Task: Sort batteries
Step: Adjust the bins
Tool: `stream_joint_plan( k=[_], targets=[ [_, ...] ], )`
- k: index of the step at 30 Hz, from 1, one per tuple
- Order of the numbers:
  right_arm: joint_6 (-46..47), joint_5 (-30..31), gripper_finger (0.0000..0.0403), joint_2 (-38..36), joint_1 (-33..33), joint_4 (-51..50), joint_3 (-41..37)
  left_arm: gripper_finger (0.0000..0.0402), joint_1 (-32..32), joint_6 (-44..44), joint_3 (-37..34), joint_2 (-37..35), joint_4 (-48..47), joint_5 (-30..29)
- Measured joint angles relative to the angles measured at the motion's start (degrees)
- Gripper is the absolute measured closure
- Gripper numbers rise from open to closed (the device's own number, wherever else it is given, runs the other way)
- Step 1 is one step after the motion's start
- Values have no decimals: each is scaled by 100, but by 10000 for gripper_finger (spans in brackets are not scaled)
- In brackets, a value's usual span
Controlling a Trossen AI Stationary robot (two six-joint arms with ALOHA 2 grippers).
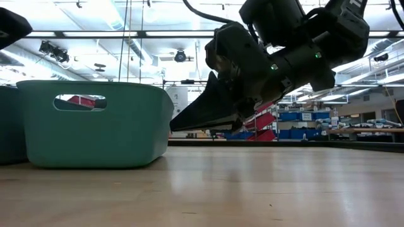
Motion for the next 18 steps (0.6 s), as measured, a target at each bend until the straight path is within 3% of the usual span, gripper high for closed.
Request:
stream_joint_plan(
  k=[7,18],
  targets=[
    [-83,34,403,0,-38,-2,0,401,0,-9,-224,0,-90,-569],
    [-165,48,403,0,-56,-2,0,401,2,-9,-656,0,630,-481]
  ],
)
